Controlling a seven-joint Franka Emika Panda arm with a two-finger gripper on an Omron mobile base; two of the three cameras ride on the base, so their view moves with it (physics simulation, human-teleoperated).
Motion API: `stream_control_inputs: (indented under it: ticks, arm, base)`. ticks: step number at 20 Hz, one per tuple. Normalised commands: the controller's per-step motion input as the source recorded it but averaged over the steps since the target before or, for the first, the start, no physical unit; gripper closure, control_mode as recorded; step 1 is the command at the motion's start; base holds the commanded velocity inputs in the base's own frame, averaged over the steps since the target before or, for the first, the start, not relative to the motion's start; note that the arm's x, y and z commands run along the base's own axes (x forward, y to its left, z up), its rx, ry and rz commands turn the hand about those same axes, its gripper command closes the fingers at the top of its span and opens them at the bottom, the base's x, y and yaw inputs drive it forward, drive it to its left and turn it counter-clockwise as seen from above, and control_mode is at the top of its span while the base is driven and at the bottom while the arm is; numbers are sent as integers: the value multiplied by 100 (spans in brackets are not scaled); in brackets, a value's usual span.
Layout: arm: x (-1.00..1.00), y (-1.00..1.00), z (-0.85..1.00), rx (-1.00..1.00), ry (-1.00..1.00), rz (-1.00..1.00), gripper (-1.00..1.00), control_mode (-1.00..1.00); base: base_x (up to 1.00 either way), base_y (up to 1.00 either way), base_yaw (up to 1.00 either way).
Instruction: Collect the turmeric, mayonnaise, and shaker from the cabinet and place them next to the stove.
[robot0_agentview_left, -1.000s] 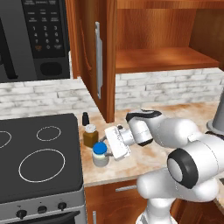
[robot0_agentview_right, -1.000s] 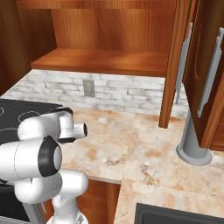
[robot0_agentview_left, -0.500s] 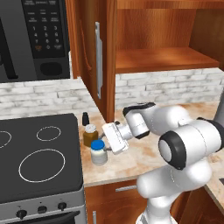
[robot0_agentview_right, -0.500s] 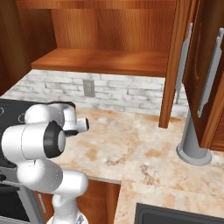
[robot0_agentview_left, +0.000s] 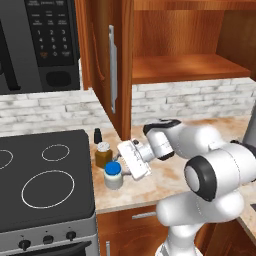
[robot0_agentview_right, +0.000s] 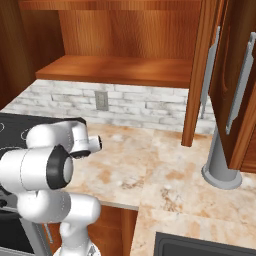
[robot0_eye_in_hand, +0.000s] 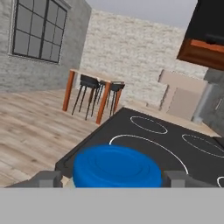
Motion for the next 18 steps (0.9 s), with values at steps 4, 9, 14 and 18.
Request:
stream_control_inputs:
  ticks: [4,9,14,18]
  arm:
    - [-1,-17,18,0,-8,1,-100,-100]
    - [1,-18,20,0,-10,1,-100,-100]
    - [-18,-26,41,0,-17,2,-100,-100]
    - [-64,-36,64,0,-15,0,-100,-100]
  base:
    - [0,0,0]
    - [0,0,0]
    - [0,0,0]
    - [0,0,0]
